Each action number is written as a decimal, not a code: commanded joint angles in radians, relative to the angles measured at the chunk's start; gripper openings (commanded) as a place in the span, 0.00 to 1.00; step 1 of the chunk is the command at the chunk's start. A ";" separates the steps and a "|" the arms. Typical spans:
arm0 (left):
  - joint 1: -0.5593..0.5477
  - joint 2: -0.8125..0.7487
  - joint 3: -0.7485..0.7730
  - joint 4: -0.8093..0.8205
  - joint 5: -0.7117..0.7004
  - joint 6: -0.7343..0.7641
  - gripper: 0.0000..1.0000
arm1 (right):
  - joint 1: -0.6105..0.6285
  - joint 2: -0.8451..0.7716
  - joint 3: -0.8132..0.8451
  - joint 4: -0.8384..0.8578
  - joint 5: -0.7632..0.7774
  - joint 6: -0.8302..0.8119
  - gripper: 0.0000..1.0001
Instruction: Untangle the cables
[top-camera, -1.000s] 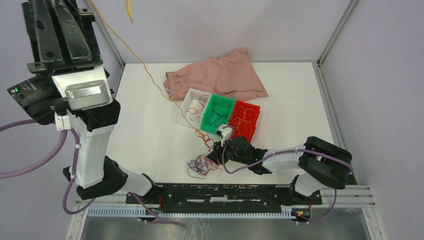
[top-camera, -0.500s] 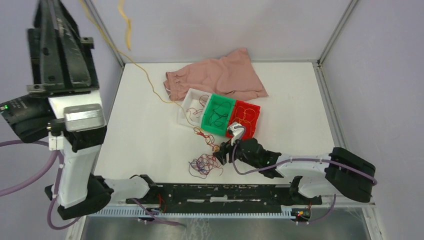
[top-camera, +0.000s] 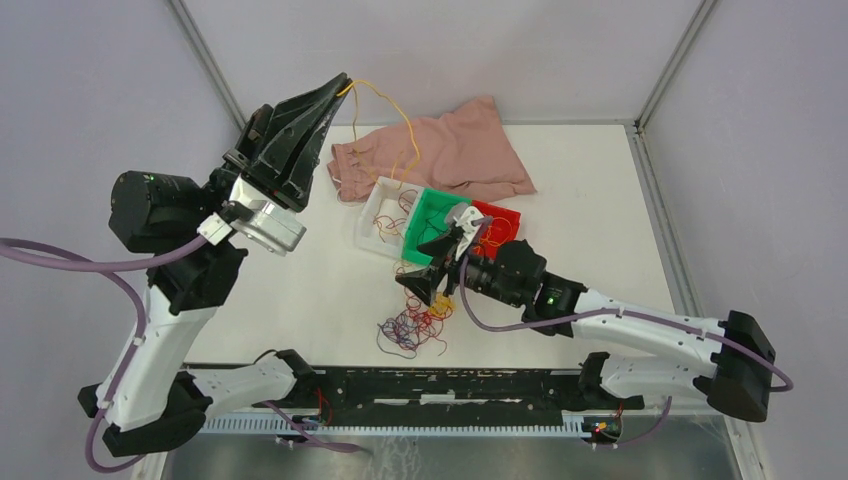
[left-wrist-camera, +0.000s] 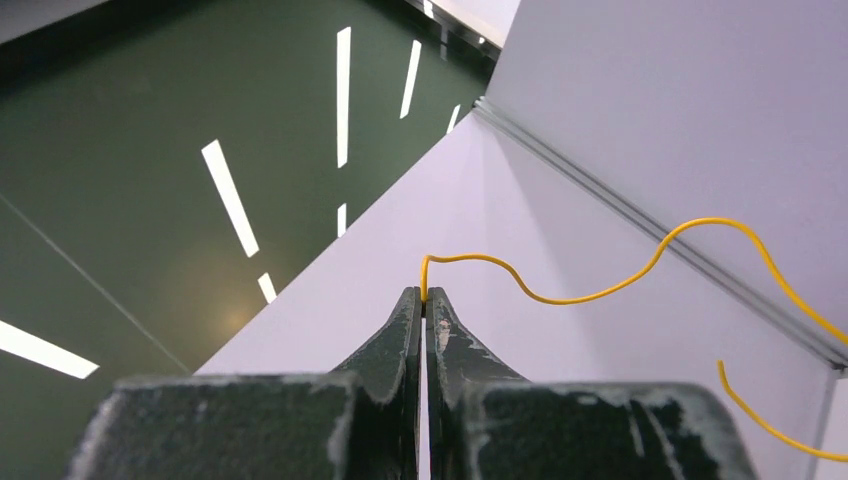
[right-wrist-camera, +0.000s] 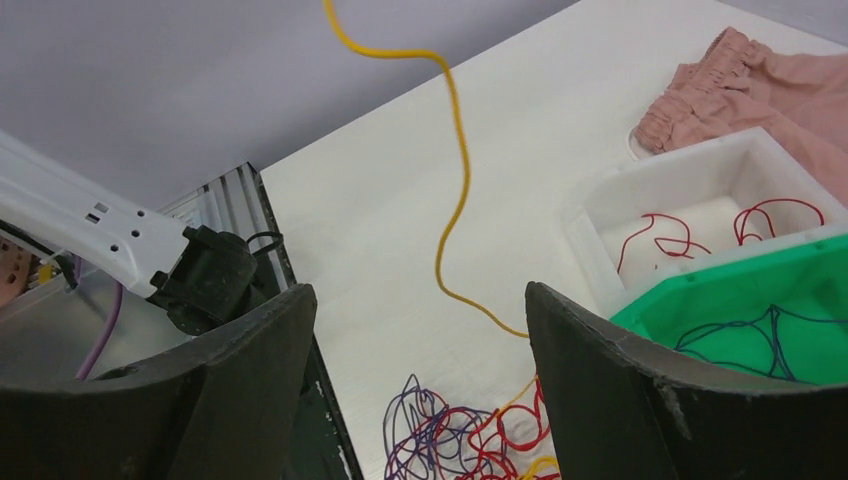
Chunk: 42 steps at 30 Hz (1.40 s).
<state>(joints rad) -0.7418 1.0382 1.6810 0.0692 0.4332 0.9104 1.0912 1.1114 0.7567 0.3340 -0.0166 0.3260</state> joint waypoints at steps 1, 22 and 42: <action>-0.004 -0.027 0.013 -0.020 0.023 -0.084 0.03 | 0.004 0.058 0.089 -0.049 -0.015 -0.081 0.81; -0.003 -0.078 -0.037 -0.036 0.001 -0.079 0.03 | -0.006 0.005 0.083 -0.166 0.107 -0.094 0.73; -0.003 -0.068 -0.024 -0.031 0.005 -0.064 0.03 | -0.065 0.179 0.112 -0.091 -0.091 -0.123 0.77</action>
<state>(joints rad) -0.7422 0.9699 1.6447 0.0277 0.4480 0.8539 1.0328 1.2449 0.8055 0.1719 -0.0563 0.2184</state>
